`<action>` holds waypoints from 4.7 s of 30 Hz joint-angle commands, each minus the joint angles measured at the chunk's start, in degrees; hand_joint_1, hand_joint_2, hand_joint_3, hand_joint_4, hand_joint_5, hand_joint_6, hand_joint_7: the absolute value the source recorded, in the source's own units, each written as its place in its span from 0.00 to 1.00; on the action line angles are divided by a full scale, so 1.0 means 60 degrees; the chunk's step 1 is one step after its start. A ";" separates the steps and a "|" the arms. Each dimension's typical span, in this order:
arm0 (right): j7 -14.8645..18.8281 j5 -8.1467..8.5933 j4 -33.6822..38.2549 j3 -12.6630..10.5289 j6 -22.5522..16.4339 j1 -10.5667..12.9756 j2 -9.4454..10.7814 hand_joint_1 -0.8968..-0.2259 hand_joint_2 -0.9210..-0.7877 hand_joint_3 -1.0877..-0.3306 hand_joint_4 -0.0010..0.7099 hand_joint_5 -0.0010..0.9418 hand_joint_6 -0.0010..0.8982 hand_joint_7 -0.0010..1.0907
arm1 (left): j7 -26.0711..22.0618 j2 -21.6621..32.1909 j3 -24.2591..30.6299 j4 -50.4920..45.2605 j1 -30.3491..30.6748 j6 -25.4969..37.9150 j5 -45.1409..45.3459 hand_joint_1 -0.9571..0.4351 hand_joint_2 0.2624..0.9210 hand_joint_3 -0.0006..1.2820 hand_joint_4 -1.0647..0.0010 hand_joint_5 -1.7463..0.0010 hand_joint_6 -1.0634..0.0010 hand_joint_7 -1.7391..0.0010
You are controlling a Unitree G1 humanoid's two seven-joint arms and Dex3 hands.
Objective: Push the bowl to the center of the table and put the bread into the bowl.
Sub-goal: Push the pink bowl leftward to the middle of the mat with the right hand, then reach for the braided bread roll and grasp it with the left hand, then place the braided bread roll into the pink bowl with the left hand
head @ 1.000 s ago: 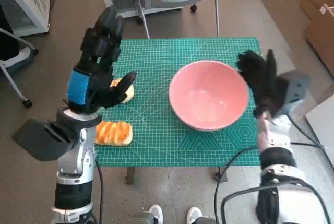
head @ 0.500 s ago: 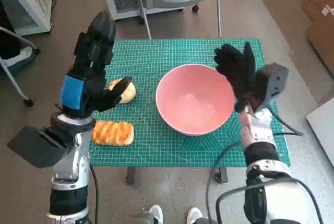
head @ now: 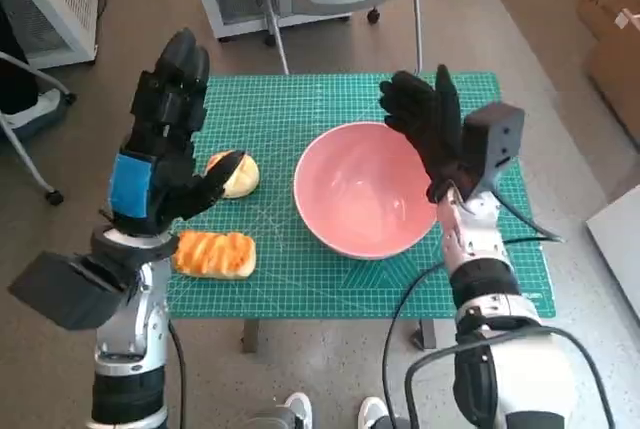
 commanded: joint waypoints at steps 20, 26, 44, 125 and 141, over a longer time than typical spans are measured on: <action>0.1979 0.0827 -0.0635 -0.0744 -0.1336 -0.0553 -0.1150 0.44 0.00 0.36 0.47 0.01 0.48 0.01 | 0.0480 -0.0116 0.0044 -0.0348 0.0162 0.0129 0.0157 0.24 1.00 0.14 0.98 1.00 1.00 0.79; 0.3190 0.1635 -0.1285 -0.1170 -0.2185 -0.0430 -0.1348 0.43 0.00 0.41 0.50 0.02 0.51 0.02 | 0.0349 -0.0058 0.0014 -0.0389 0.0016 0.0213 0.0017 0.24 1.00 0.14 0.99 1.00 1.00 0.79; 0.5369 0.3299 -0.6074 -0.0675 -0.2857 0.2021 -0.1260 0.38 0.00 0.50 0.49 0.00 0.52 0.01 | -0.1040 0.1431 0.0342 -0.0748 0.0255 -0.0015 0.0193 0.25 1.00 0.13 0.98 1.00 1.00 0.79; 0.5735 0.4053 -0.6082 -0.0362 -0.2237 0.2167 -0.0971 0.35 0.00 0.53 0.51 0.00 0.49 0.00 | -0.2672 0.5343 -0.6399 -0.0114 -0.0163 0.8351 0.7793 0.73 0.96 0.06 0.38 0.33 0.32 0.59; 0.5798 0.4023 -0.6019 -0.0462 -0.2436 0.2179 -0.0947 0.35 0.00 0.51 0.51 0.00 0.50 0.00 | -0.4044 0.5675 -0.4027 -0.2928 0.0335 0.8147 0.7218 0.69 0.97 0.09 0.40 0.23 0.34 0.44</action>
